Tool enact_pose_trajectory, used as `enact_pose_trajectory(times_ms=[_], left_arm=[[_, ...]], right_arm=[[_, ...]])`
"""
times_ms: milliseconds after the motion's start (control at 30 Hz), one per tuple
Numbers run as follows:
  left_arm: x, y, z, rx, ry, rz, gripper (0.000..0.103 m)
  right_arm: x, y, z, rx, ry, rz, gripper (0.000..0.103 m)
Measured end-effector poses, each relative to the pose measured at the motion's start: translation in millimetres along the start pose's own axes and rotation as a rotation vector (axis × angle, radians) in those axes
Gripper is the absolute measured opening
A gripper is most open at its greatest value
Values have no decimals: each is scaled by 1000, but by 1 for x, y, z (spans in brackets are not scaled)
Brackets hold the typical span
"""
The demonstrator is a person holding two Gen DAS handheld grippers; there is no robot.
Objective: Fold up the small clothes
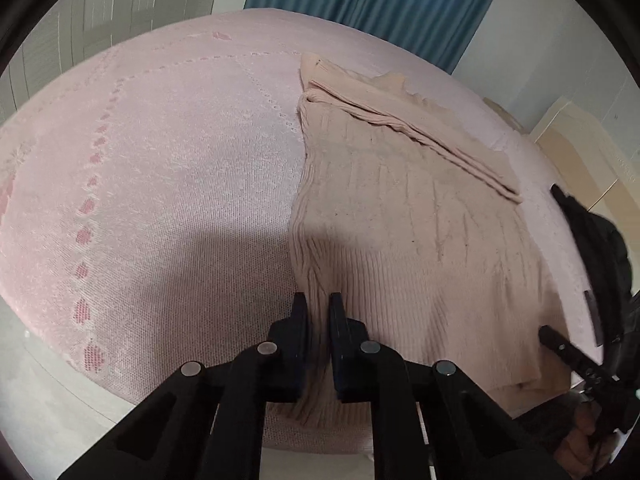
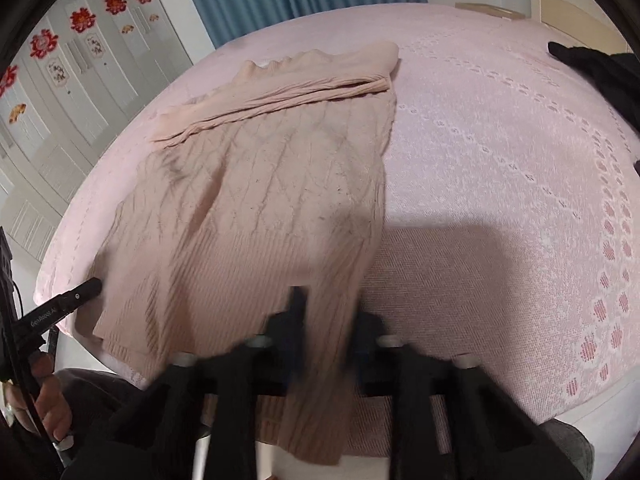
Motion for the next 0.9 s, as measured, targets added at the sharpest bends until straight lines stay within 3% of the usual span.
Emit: enact_pose_trajectory(times_ms=[133,233,333,467,600,733,900], left_arm=[[7,10,0,-25,51,-47,8],[17,23,-3,-47,97,-85,8],[28,23,-5,-33,151,-103,7],[31,16,-6,2,199,-158,8],[28,4,-8,69,216,-176,10],[25,-7,0,87,209,-192,14],[14,-29,25,117,201,-245,24]], right_arm=[[-5,10,1,-26,-9,11,6],[-21,25,2,-65,-84,47,5],[-37,34,-1,-71,-164,90,5],[-36,26,-2,-44,-163,68,5],[-29,21,-2,-21,-121,41,10],[-31,20,-2,-33,-124,20,22],[-30,15,16,-35,-100,9,23]])
Point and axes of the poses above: each gripper's, at about its wrist camera, not at the fingertips, and y roughly against the way its jaws point, x to its left, z to its top, the point moved 6 cm from there along -y, roughly the way its jaws point
